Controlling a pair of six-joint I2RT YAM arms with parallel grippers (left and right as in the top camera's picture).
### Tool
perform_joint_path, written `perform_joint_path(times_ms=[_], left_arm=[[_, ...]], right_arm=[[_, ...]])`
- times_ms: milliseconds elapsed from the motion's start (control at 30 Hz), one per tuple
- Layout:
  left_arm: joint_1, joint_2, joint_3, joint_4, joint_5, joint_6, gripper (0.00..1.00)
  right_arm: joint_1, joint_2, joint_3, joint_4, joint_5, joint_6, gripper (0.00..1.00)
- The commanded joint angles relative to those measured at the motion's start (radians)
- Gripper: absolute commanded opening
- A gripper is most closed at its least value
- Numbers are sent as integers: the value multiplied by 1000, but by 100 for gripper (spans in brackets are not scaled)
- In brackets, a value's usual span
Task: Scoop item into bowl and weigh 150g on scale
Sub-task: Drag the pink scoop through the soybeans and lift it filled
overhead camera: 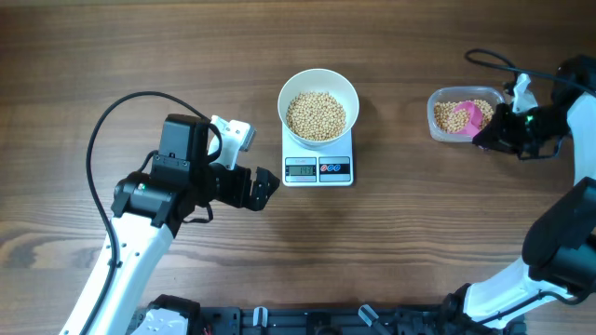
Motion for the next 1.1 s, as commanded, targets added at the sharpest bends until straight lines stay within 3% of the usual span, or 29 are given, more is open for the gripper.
perform_joint_path(times_ms=[0, 267, 433, 933, 1067], left_arm=[[6, 5, 0, 2, -2, 23, 100], [6, 5, 0, 2, -2, 23, 100], [6, 5, 0, 2, -2, 23, 100], [6, 5, 0, 2, -2, 23, 100], [6, 5, 0, 2, -2, 23, 100]], right_arm=[[-18, 12, -3, -22, -86, -3, 4], [-64, -36, -3, -29, -161, -4, 4], [-119, -37, -3, -72, -325, -55, 4], [-214, -37, -3, -114, -472, -109, 4], [-215, -37, -3, -142, -614, -217, 4]])
